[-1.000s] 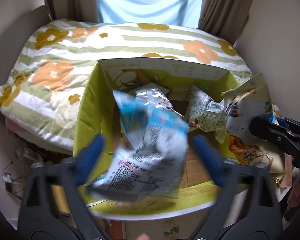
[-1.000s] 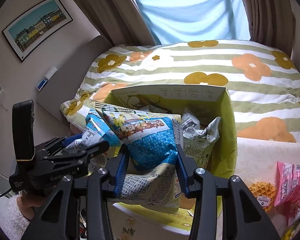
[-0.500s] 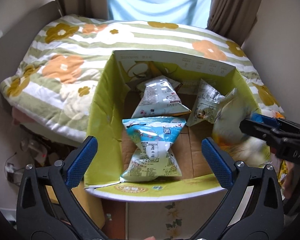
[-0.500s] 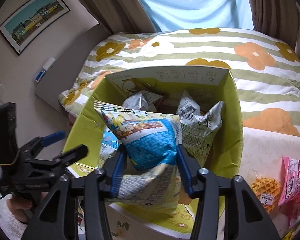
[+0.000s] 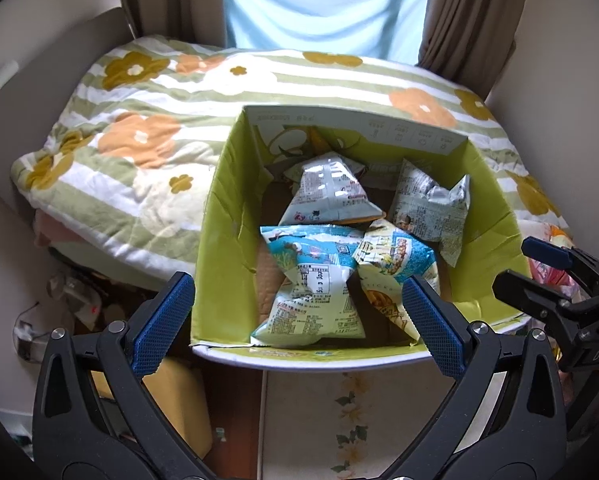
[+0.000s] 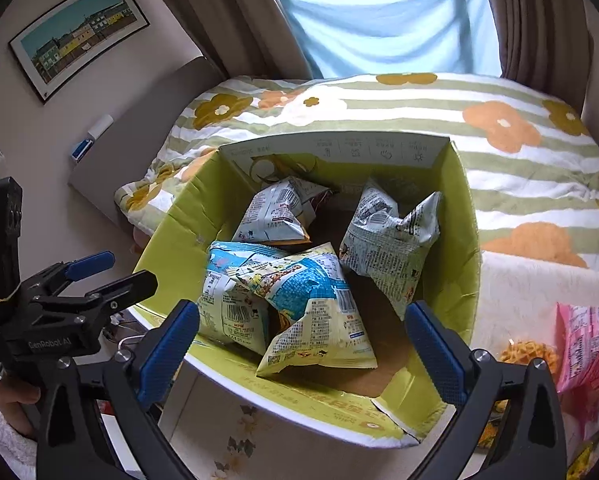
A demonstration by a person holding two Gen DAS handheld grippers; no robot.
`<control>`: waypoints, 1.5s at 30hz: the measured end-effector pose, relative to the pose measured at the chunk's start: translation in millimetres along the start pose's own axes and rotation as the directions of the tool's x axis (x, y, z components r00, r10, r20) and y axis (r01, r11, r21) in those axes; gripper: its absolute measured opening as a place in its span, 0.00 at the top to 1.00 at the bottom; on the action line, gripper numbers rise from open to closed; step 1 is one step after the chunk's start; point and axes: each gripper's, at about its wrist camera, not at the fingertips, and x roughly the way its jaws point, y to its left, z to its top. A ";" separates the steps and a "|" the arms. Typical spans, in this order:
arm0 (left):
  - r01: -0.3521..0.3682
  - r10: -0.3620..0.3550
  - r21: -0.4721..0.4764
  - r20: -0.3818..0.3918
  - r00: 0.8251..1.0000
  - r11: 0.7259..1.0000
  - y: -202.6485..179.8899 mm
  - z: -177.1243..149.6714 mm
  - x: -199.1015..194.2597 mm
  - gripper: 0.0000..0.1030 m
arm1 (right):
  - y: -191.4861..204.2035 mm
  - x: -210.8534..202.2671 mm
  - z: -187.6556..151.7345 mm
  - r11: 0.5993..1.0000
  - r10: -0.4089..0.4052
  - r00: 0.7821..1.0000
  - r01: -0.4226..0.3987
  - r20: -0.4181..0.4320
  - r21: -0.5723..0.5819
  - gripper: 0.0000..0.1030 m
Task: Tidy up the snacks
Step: 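Move both grippers back over the remaining snacks on the tray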
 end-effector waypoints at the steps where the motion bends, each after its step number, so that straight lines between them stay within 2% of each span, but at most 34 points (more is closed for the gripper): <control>1: 0.001 -0.001 -0.003 0.011 1.000 1.000 -0.1 0.4 -3.1 0.00 | 2.7 -3.0 -0.3 1.000 -0.012 1.000 0.012 0.000 -0.014 0.01; 5: 0.046 -0.047 0.014 0.034 0.998 0.999 -6.0 4.2 -10.1 0.00 | 7.0 -16.2 -1.0 0.998 -0.054 0.999 0.054 0.000 -0.038 0.01; 13: 0.121 -0.125 0.085 0.045 0.991 0.989 -39.2 3.9 -16.1 0.00 | -2.9 -48.6 -15.0 0.991 -0.131 0.991 0.130 0.039 0.029 0.01; 20: 0.191 -0.200 0.147 0.047 0.979 0.970 -84.9 2.1 -26.5 0.00 | -25.4 -87.3 -28.5 0.978 -0.196 0.977 0.188 0.087 0.090 0.01; 23: 0.196 -0.207 0.167 0.053 0.977 0.966 -111.3 2.3 -32.2 0.00 | -39.7 -103.8 -35.2 0.973 -0.216 0.971 0.205 0.101 0.109 0.01; 27: 0.205 -0.221 0.185 0.075 0.972 0.961 -153.4 -0.2 -42.0 0.00 | -65.4 -128.2 -48.6 0.966 -0.237 0.964 0.221 0.117 0.134 0.01; 33: 0.226 -0.240 0.188 0.055 0.969 0.956 -221.1 -8.5 -40.8 0.00 | -117.0 -166.2 -71.5 0.959 -0.261 0.960 0.246 0.104 0.141 0.01; 39: 0.257 -0.263 0.177 0.008 0.965 0.950 -290.1 -17.5 -28.9 0.00 | -177.5 -194.4 -91.8 0.955 -0.260 0.962 0.244 0.085 0.169 0.01; 45: 0.280 -0.272 0.166 -0.065 0.960 0.946 -344.4 -17.8 1.7 0.00 | -227.3 -199.5 -107.2 0.952 -0.246 0.968 0.232 0.049 0.198 0.01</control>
